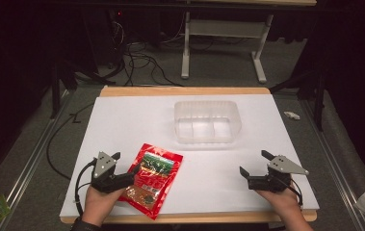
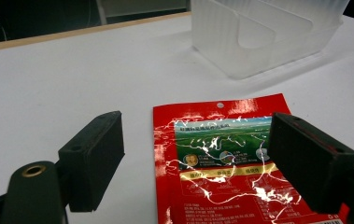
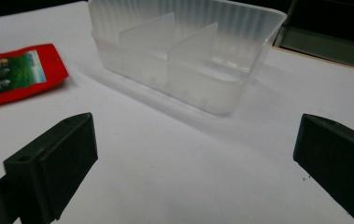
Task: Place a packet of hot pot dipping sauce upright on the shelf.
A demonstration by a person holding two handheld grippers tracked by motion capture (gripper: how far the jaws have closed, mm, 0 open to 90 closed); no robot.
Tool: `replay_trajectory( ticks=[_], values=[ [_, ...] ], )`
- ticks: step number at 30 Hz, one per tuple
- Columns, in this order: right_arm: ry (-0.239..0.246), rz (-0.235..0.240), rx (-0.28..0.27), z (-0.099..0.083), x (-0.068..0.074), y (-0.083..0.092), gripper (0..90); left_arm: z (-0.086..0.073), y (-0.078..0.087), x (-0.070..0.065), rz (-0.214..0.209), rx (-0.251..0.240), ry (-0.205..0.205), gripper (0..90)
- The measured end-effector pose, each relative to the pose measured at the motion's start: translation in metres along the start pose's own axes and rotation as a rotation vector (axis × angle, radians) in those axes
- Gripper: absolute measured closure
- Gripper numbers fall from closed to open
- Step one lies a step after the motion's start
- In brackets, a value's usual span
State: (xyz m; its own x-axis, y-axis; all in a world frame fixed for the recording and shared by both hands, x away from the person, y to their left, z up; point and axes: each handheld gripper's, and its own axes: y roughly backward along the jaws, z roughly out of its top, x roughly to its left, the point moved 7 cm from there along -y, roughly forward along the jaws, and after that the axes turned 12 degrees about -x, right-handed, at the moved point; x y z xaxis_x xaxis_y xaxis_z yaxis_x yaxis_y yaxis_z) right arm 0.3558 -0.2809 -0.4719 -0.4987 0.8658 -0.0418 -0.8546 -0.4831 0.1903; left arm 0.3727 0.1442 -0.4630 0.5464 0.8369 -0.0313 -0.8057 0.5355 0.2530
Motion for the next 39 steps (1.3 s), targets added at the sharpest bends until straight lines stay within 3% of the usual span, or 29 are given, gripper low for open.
replay_trajectory(
  ticks=[4,11,18,28,31,35,36,37,38,39],
  values=[
    [-0.009,0.017,-0.005,0.001,0.003,-0.001,0.0,0.000,-0.001,-0.001,-0.002,0.001,-0.015,19.2],
    [0.025,0.042,-0.010,0.003,0.012,0.001,0.0,-0.004,-0.002,0.006,-0.005,0.023,0.029,19.5],
    [0.016,0.049,-0.032,0.006,0.014,0.003,0.0,0.002,0.002,0.009,0.002,-0.004,0.051,19.9],
    [-0.006,0.053,-0.056,0.010,0.014,0.007,0.0,0.006,0.003,0.006,-0.004,-0.028,0.012,13.1],
    [0.001,0.060,-0.052,0.011,0.015,0.006,0.0,0.005,0.003,0.006,-0.024,-0.006,0.012,8.3],
    [0.014,0.071,-0.048,0.013,0.018,0.006,0.0,0.000,0.002,0.013,-0.012,0.029,-0.002,6.5],
    [0.014,0.071,-0.048,0.013,0.018,0.006,0.0,0.000,0.002,0.013,-0.012,0.029,-0.002,7.2],
    [0.017,0.074,-0.043,0.014,0.020,0.006,0.0,-0.007,0.001,0.021,0.008,0.077,-0.002,11.3],
    [0.016,0.075,-0.042,0.014,0.021,0.006,0.0,-0.007,0.001,0.021,0.008,0.077,-0.002,16.0],
    [0.021,0.078,-0.045,0.014,0.021,0.006,0.0,-0.012,0.001,0.025,0.011,0.099,0.019,20.3]
  ],
)
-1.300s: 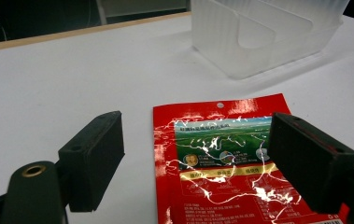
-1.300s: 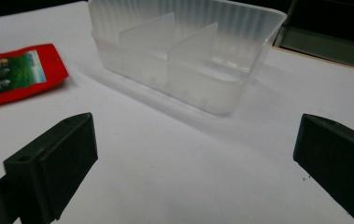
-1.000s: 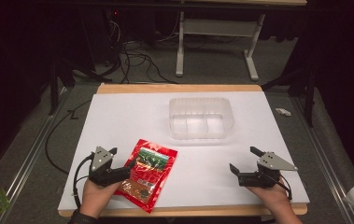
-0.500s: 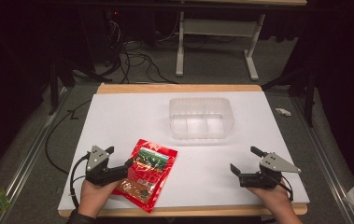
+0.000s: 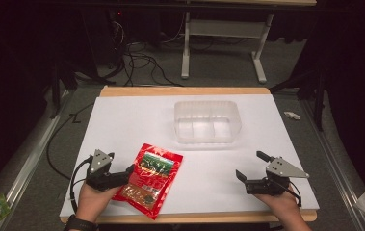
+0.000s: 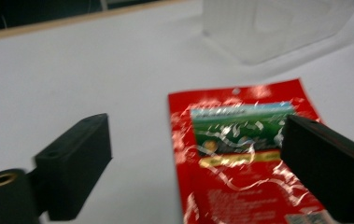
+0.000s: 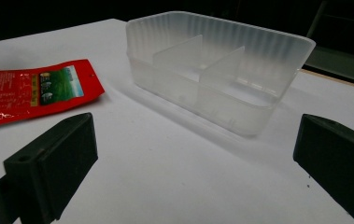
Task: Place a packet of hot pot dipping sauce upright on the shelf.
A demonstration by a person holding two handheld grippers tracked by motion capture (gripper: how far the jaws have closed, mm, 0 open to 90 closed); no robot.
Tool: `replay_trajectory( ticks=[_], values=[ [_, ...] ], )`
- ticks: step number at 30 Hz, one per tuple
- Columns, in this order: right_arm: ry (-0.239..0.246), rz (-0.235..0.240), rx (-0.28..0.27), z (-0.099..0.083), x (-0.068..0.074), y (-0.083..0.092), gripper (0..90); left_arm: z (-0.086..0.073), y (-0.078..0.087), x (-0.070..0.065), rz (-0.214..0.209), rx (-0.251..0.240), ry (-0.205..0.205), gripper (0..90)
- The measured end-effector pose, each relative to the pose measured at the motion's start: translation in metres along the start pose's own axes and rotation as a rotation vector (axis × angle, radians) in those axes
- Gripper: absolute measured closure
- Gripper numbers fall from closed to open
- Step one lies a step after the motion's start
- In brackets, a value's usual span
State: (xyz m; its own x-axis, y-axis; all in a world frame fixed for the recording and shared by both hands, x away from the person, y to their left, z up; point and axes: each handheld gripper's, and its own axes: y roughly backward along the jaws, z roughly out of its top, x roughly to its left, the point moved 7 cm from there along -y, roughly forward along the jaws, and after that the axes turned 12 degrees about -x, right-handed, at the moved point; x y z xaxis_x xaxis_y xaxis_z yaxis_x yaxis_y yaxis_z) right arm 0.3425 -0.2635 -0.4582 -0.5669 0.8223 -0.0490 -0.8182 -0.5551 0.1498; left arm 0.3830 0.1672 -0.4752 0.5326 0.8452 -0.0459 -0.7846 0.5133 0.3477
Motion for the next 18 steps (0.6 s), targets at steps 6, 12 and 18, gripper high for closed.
replay_trajectory(
  ticks=[6,12,18],
  values=[
    [-0.003,-0.006,0.008,-0.002,-0.002,0.001,0.0,-0.027,-0.002,0.017,-0.075,0.143,0.233,37.3],
    [-0.009,-0.005,0.013,-0.003,-0.003,0.002,0.0,-0.047,-0.007,0.014,-0.125,0.231,0.331,52.5],
    [-0.006,-0.004,0.020,-0.004,-0.002,0.001,0.0,-0.049,-0.007,0.006,-0.198,0.245,0.411,61.6]
  ],
)
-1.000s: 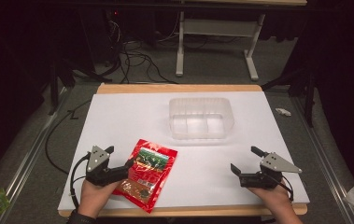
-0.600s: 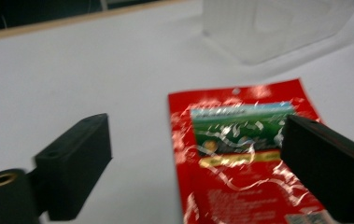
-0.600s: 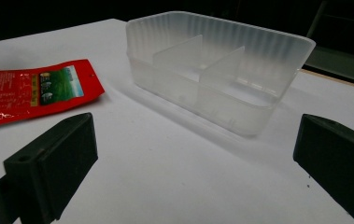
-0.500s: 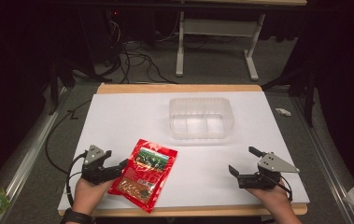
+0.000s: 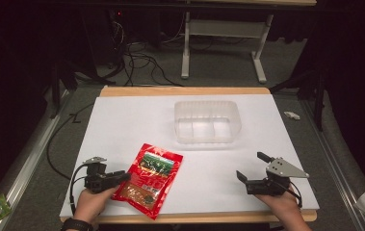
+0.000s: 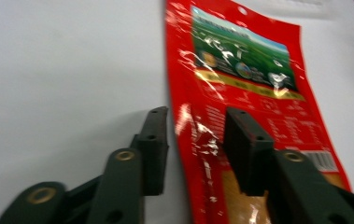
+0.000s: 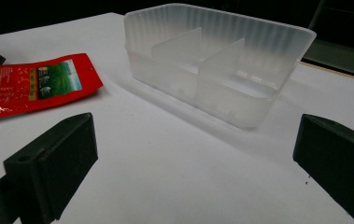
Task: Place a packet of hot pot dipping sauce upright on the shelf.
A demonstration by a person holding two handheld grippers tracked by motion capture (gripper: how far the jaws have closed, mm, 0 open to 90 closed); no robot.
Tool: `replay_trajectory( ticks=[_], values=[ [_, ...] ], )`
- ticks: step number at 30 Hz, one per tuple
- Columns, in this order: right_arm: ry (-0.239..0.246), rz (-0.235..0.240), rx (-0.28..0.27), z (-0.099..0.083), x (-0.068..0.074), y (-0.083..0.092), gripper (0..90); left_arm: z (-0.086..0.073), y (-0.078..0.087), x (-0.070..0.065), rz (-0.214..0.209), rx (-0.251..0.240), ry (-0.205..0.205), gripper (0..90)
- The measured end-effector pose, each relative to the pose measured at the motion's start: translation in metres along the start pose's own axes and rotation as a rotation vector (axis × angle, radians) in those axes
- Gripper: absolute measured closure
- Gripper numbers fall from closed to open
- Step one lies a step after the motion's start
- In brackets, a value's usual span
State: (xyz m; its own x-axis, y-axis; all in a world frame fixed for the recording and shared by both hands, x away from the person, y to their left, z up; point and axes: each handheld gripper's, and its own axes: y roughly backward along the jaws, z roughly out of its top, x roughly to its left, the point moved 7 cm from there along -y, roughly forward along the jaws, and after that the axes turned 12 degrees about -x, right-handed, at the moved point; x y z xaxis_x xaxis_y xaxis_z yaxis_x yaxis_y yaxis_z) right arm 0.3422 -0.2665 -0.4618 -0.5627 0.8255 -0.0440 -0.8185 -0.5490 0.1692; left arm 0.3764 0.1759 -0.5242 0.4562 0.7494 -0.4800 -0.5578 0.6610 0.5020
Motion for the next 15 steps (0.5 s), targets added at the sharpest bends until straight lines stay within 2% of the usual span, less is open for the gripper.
replay_trajectory(
  ticks=[3,7,8,9,10,12,13,14,15],
  values=[
    [-0.003,0.000,0.000,0.000,0.000,0.000,0.0,-0.003,-0.003,-0.007,-0.038,0.027,0.010,64.4],
    [-0.006,0.003,0.003,-0.001,0.001,-0.001,0.0,-0.008,-0.009,-0.021,-0.068,0.051,0.010,67.5],
    [-0.005,0.004,0.005,-0.001,0.001,-0.001,0.0,-0.011,-0.013,-0.029,-0.083,0.067,-0.013,70.2],
    [-0.005,0.004,0.005,-0.001,0.001,-0.001,0.0,-0.011,-0.013,-0.029,-0.083,0.067,-0.013,72.8],
    [-0.014,0.004,0.011,-0.002,0.001,-0.001,0.3,-0.012,-0.016,-0.035,-0.079,0.070,-0.045,75.6],
    [-0.009,0.009,0.011,-0.003,0.001,-0.002,0.5,-0.012,-0.017,-0.037,-0.074,0.069,-0.055,80.0],
    [-0.013,0.011,0.014,-0.003,0.002,-0.002,0.6,-0.012,-0.019,-0.038,-0.062,0.066,-0.079,85.6],
    [-0.013,0.011,0.014,-0.003,0.002,-0.002,0.6,-0.012,-0.019,-0.038,-0.062,0.066,-0.079,90.0],
    [-0.013,0.011,0.016,-0.004,0.002,-0.003,0.8,-0.012,-0.019,-0.038,-0.070,0.066,-0.079,90.0]
  ],
)
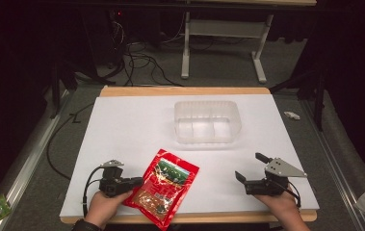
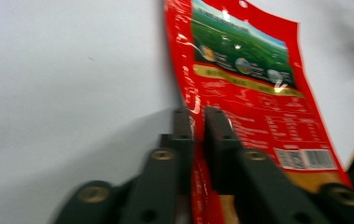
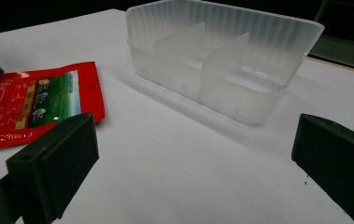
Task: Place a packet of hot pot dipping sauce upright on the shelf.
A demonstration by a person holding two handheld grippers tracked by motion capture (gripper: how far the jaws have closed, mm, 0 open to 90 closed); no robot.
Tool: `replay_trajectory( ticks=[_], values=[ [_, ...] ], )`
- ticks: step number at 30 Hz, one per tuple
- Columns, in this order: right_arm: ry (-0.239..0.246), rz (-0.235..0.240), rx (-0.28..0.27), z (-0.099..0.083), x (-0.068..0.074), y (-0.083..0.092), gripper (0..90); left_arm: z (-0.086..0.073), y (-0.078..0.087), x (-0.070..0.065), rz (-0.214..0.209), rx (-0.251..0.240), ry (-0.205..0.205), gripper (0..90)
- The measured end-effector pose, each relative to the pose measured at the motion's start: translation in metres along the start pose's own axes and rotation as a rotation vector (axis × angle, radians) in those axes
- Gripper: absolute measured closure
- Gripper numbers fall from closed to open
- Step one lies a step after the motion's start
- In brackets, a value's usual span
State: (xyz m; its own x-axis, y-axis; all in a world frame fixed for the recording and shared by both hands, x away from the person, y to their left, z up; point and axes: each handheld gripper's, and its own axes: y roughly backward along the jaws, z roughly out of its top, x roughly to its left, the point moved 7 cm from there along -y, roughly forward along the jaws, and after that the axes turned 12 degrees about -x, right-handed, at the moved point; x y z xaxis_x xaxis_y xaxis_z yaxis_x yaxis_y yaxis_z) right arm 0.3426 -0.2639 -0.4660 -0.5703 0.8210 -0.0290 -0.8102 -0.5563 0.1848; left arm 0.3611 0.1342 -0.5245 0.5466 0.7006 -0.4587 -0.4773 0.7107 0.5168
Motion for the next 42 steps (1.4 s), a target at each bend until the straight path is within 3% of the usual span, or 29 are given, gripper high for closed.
replay_trajectory(
  ticks=[5,8,18,21,22,24,27,28,29,31,32,37,38,42],
  values=[
    [-0.006,0.001,0.009,-0.002,0.001,-0.001,1.5,0.000,-0.001,-0.002,-0.012,0.002,-0.019,90.0],
    [-0.008,0.004,0.007,-0.002,0.001,-0.002,1.8,0.003,-0.003,-0.004,-0.011,-0.018,-0.010,90.0],
    [-0.022,0.011,0.014,-0.003,0.002,-0.006,3.2,0.018,-0.024,-0.013,0.039,-0.102,0.021,90.0],
    [-0.064,0.024,0.028,-0.005,0.006,-0.011,5.0,0.022,-0.030,-0.014,0.038,-0.134,0.057,90.0],
    [-0.112,0.049,0.043,-0.008,0.011,-0.017,6.6,0.021,-0.033,-0.017,0.026,-0.146,0.098,90.0],
    [-0.133,0.063,0.049,-0.009,0.013,-0.020,7.5,0.019,-0.036,-0.021,0.018,-0.142,0.103,90.0],
    [-0.245,0.115,0.107,-0.017,0.026,-0.042,9.5,0.017,-0.039,-0.025,0.016,-0.133,0.071,90.0],
    [-0.245,0.115,0.107,-0.017,0.026,-0.042,9.5,0.016,-0.039,-0.025,0.017,-0.132,0.063,90.0],
    [-0.288,0.126,0.161,-0.024,0.031,-0.054,9.6,0.016,-0.039,-0.025,0.019,-0.132,0.055,90.0],
    [-0.293,0.123,0.181,-0.026,0.032,-0.057,10.1,0.016,-0.038,-0.026,0.018,-0.134,0.038,90.0],
    [-0.327,0.124,0.232,-0.034,0.034,-0.069,11.5,0.016,-0.038,-0.027,0.020,-0.138,0.029,90.0],
    [-0.391,0.120,0.284,-0.038,0.035,-0.087,13.8,0.016,-0.037,-0.029,0.023,-0.145,-0.016,90.0],
    [-0.455,0.126,0.301,-0.037,0.036,-0.095,15.2,0.016,-0.037,-0.029,0.022,-0.149,-0.020,90.0],
    [-0.486,0.124,0.310,-0.037,0.037,-0.102,17.7,0.016,-0.037,-0.030,0.019,-0.149,-0.028,90.0]
  ],
)
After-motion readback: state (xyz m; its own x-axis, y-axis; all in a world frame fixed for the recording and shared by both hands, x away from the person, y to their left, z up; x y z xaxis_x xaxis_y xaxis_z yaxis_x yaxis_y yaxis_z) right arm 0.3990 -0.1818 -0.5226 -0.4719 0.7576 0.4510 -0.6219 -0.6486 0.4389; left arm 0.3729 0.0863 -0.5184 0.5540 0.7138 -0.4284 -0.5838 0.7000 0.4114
